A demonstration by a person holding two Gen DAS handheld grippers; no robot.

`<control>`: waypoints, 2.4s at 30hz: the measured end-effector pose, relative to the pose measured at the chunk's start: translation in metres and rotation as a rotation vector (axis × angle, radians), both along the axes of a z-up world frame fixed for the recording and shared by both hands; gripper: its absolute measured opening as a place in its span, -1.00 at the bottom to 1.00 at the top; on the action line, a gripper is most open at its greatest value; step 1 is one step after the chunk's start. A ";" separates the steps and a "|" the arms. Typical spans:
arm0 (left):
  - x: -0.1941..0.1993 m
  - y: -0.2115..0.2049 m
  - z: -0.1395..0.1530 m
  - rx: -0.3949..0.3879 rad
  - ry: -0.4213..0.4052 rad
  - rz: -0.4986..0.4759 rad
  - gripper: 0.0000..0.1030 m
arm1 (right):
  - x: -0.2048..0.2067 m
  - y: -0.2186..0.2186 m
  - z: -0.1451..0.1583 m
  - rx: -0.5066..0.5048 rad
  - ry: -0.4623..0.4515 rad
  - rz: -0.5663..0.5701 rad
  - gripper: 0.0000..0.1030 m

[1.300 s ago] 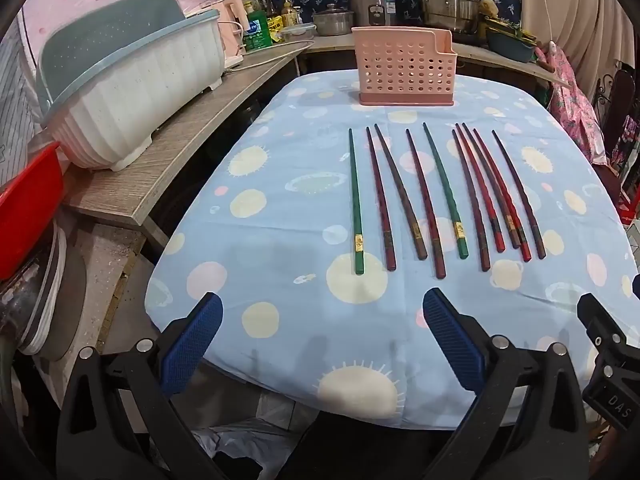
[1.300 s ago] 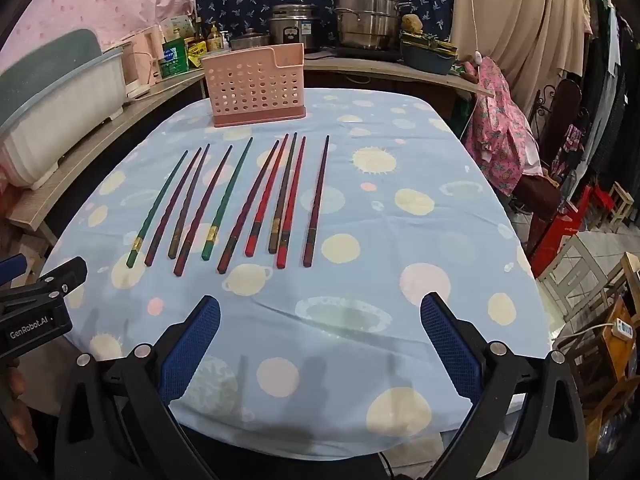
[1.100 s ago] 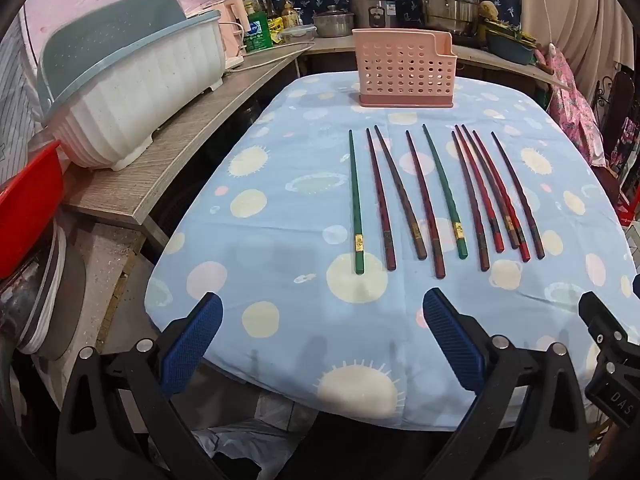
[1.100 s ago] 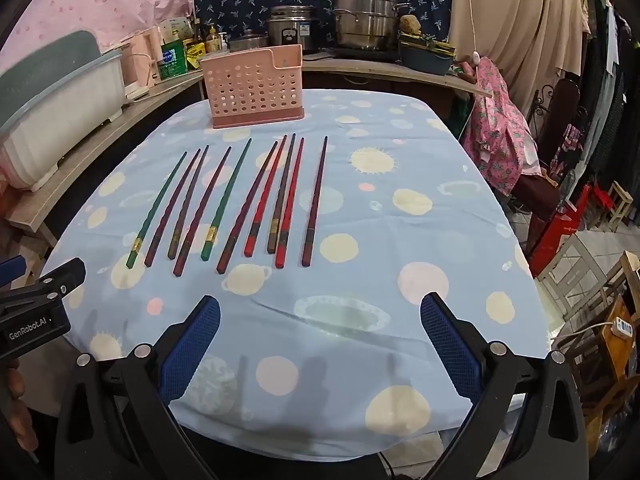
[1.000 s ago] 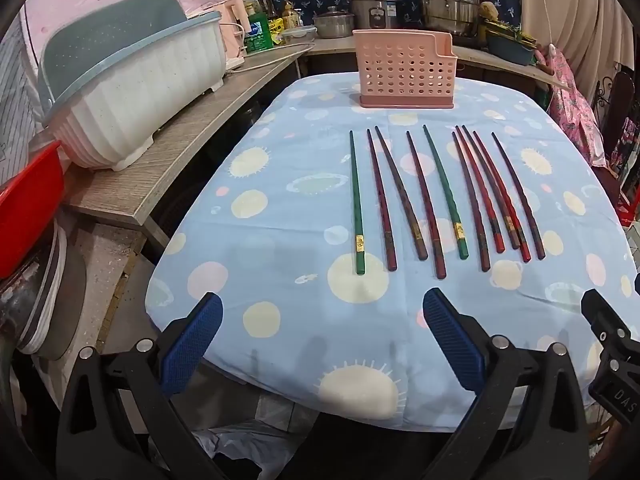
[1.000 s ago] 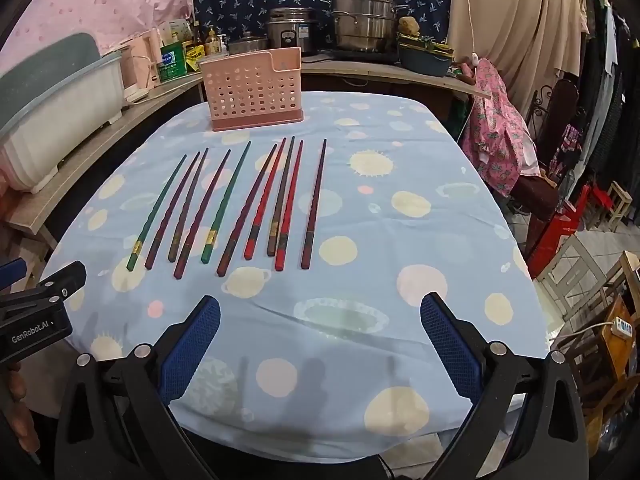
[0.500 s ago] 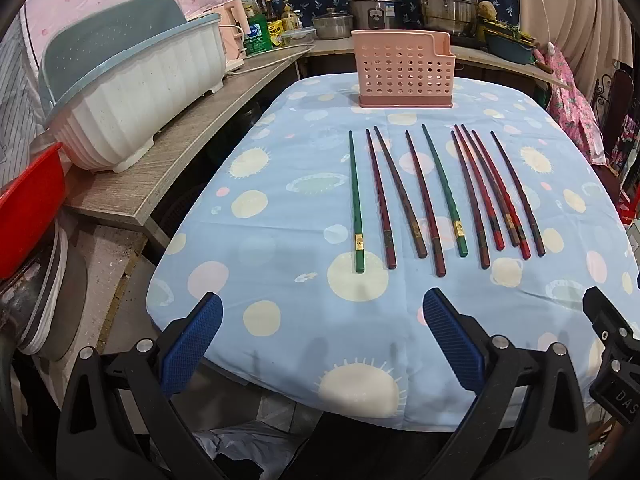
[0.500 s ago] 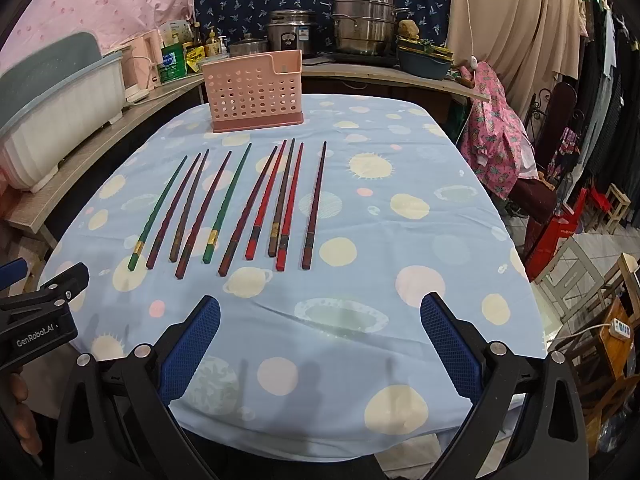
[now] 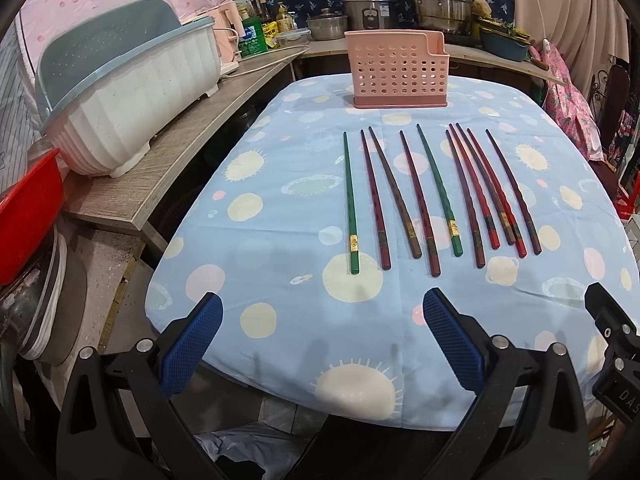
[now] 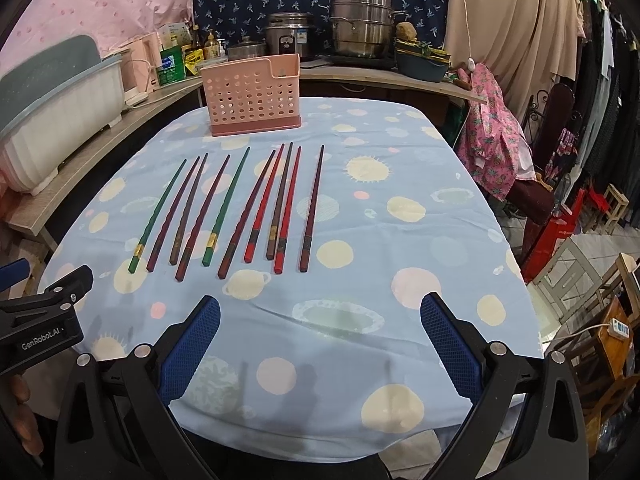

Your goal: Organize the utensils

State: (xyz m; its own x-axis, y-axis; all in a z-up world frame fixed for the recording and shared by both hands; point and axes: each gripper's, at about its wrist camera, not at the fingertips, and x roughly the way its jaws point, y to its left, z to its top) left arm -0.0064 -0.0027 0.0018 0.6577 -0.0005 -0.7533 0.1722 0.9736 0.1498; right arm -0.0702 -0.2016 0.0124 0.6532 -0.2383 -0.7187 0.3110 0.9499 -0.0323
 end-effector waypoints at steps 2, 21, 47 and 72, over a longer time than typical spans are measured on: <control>0.000 -0.001 0.000 0.001 0.001 -0.001 0.86 | -0.001 0.000 0.000 0.002 0.000 -0.002 0.87; 0.000 -0.002 0.001 0.002 -0.006 0.002 0.86 | -0.002 0.000 0.001 0.001 -0.002 -0.003 0.87; 0.000 0.000 -0.001 -0.009 0.004 0.007 0.86 | -0.003 -0.001 -0.001 -0.005 0.009 -0.011 0.87; 0.028 0.018 -0.023 -0.091 0.042 0.043 0.86 | 0.010 -0.015 -0.016 0.010 0.035 -0.026 0.87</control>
